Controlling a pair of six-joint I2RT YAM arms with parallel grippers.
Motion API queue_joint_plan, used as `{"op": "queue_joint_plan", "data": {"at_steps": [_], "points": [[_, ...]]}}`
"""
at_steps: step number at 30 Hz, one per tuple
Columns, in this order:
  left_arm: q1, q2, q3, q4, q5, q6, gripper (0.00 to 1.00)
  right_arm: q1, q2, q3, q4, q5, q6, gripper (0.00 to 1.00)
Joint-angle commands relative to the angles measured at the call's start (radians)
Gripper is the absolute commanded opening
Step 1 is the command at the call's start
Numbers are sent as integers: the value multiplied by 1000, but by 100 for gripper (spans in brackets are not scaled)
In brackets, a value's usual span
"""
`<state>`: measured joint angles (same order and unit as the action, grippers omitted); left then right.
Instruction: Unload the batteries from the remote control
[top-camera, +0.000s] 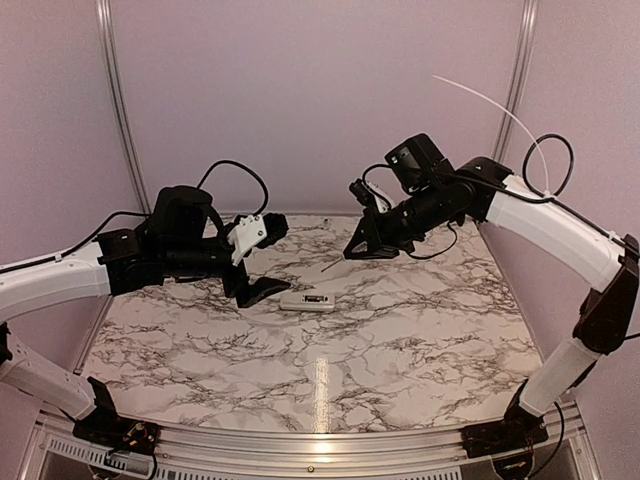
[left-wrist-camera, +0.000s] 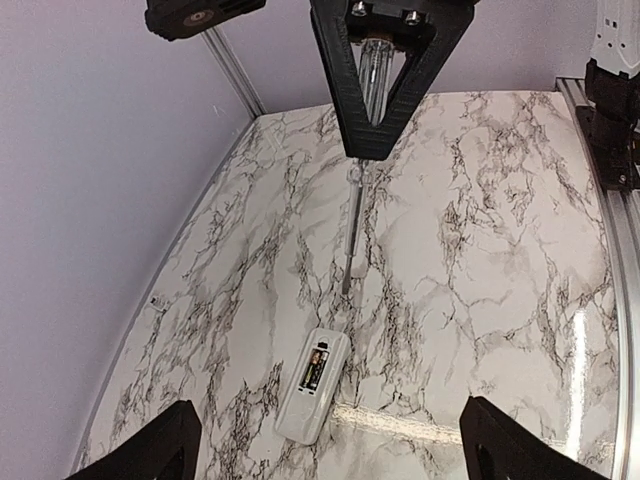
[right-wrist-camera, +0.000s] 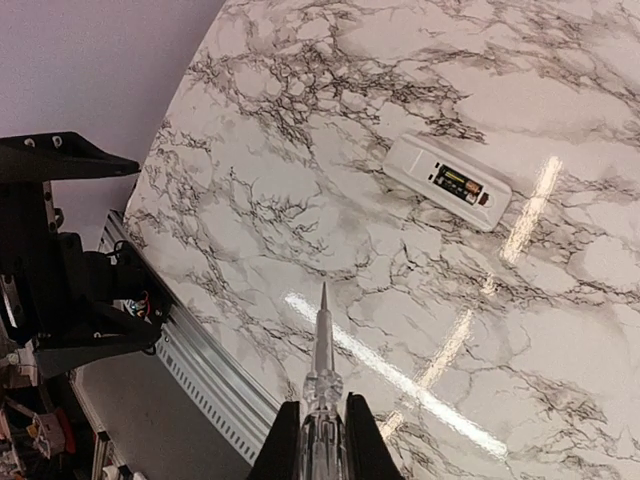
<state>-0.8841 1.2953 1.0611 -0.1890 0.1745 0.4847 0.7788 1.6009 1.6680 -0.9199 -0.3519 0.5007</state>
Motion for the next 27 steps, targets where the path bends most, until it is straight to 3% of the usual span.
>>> {"op": "queue_joint_plan", "data": {"at_steps": [1, 13, 20, 27], "points": [[39, 35, -5, -138, 69, 32, 93, -18, -38, -32, -88, 88, -62, 0], [104, 278, 90, -205, 81, 135, 86, -72, -19, -57, -108, 155, -159, 0], [175, 420, 161, -211, 143, 244, 83, -76, 53, -39, -89, 89, -138, 0], [235, 498, 157, -73, 204, 233, 82, -76, 129, 31, -90, 93, -96, 0]]}}
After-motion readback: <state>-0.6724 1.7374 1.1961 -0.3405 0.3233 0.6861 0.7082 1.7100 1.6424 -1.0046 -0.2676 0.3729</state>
